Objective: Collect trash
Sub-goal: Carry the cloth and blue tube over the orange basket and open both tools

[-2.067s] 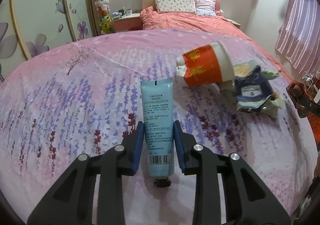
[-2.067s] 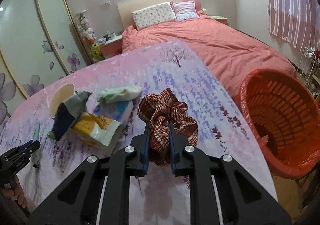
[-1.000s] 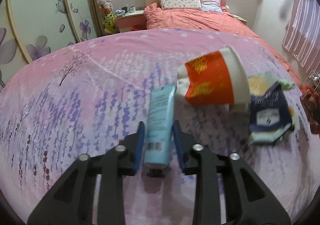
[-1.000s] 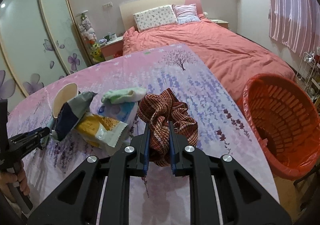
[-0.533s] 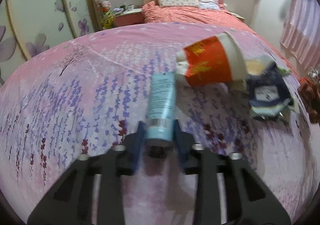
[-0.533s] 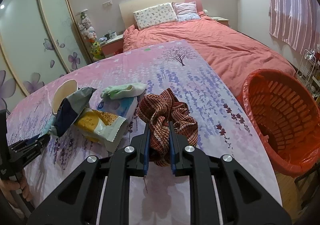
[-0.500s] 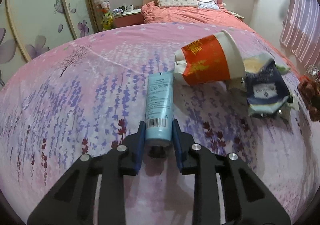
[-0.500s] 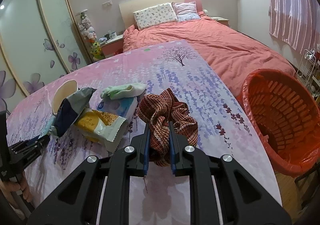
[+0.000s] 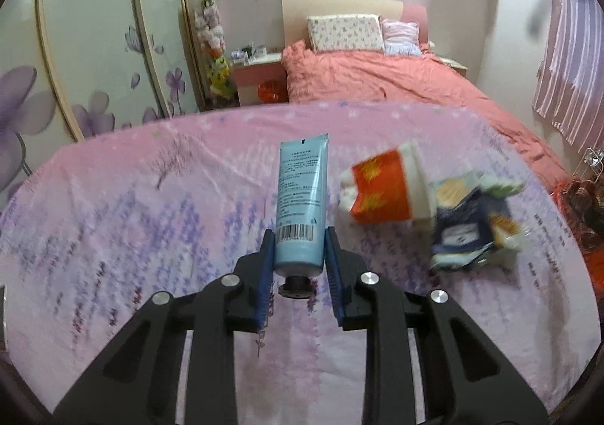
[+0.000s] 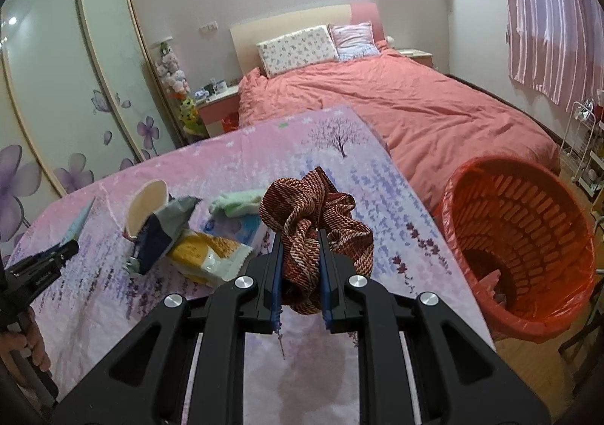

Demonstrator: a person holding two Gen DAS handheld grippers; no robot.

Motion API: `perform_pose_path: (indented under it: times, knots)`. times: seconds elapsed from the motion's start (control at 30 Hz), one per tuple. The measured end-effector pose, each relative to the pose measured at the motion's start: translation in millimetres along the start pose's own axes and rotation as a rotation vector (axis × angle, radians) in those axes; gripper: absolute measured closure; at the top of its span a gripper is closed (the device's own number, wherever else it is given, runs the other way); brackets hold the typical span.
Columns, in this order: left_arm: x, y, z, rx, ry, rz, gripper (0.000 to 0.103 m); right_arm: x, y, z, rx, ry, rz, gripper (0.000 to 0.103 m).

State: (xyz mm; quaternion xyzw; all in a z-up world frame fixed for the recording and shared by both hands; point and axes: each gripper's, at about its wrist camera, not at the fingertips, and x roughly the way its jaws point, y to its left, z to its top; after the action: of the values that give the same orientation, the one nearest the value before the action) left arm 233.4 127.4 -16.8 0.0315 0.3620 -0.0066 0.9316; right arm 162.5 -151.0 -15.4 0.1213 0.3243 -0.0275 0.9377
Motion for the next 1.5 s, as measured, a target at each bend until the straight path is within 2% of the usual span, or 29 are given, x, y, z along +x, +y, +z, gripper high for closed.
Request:
perform_pose_path:
  times: [0.27,0.63,0.77,1.0,1.23,1.4,1.43,1.47,1.5]
  knots:
    - [-45,-41,27,0.047,-0.077,-0.062,0.077,-33,-9,10,-0.005,-0.065,0.012,0.087]
    - [-81,-145,40,0.131,-0.136,-0.261,0.077,-67,-57,22,0.035,-0.141,-0.029,0.087]
    - [-82,-190,42,0.159,-0.137,-0.34,0.077,-76,-93,26,0.067,-0.159,-0.063,0.087]
    - [-72,-291,35,0.242,-0.102,-0.506,0.077,-70,-151,31,0.136,-0.158,-0.116,0.087]
    - [-44,-370,16,0.332,-0.039,-0.594,0.076,-49,-198,34,0.223,-0.151,-0.121,0.086]
    - [-16,-410,12,0.374,0.001,-0.585,0.073,-30,-220,33,0.273,-0.128,-0.108,0.077]
    - [-10,-413,11,0.378,0.012,-0.578,0.067,-24,-224,33,0.279,-0.122,-0.112,0.073]
    - [-3,-416,9,0.378,0.022,-0.568,0.064,-25,-228,29,0.283,-0.117,-0.114,0.062]
    - [0,-417,9,0.377,0.026,-0.559,0.061,-22,-230,28,0.288,-0.111,-0.115,0.056]
